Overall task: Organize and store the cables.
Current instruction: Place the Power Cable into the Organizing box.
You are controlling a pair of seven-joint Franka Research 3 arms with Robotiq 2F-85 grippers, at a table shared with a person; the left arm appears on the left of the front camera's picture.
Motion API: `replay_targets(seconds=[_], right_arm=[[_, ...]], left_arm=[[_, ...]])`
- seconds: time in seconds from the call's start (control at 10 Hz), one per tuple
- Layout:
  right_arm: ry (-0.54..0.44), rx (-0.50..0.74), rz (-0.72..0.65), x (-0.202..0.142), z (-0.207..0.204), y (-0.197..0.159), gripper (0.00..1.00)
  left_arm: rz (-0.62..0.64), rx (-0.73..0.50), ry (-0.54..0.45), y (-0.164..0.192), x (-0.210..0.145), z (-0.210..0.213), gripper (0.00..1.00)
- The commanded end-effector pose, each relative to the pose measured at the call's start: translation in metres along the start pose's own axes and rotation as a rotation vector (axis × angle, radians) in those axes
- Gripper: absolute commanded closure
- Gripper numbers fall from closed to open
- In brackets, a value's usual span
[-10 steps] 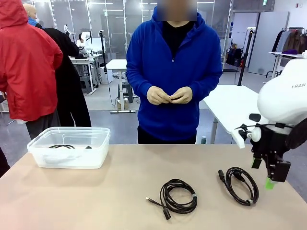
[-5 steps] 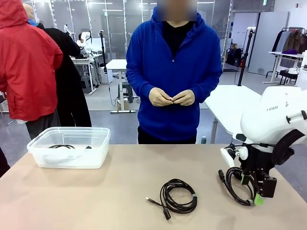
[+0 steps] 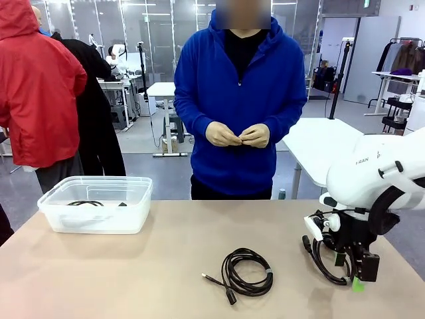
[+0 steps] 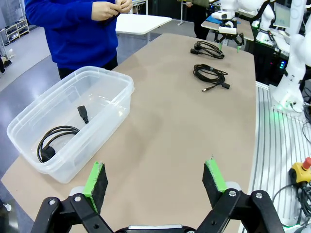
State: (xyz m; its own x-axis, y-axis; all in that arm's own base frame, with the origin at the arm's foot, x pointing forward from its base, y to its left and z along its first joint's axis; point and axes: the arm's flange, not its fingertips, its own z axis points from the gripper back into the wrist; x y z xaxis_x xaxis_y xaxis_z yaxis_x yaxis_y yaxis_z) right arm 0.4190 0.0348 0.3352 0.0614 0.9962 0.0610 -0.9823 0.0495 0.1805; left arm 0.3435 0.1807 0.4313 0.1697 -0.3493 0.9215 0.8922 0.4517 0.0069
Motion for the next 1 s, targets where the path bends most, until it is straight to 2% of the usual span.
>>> replay_targets(seconds=[0.0,0.3,0.7,0.8,0.9], right_arm=[[0.036,0.031,-0.018,-0.005,-0.011,-0.015,0.0],[-0.017,0.001,-0.071,-0.016,-0.022,-0.017,0.0],[-0.013,0.028,-0.078,-0.016,-0.033,-0.024,0.0],[-0.002,0.014,-0.084,-0.016,-0.035,-0.025,0.25],[-0.006,-0.009,-0.069,-0.015,-0.033,-0.024,0.6]], left_arm=[[0.006,0.034,-0.013,-0.002,0.002,-0.003,0.0],[0.006,0.034,-0.013,-0.002,0.002,-0.003,0.0],[0.006,0.034,-0.013,-0.002,0.002,-0.003,0.0],[0.006,0.034,-0.013,-0.002,0.002,-0.003,0.0],[0.006,0.034,-0.013,-0.002,0.002,-0.003,0.0]])
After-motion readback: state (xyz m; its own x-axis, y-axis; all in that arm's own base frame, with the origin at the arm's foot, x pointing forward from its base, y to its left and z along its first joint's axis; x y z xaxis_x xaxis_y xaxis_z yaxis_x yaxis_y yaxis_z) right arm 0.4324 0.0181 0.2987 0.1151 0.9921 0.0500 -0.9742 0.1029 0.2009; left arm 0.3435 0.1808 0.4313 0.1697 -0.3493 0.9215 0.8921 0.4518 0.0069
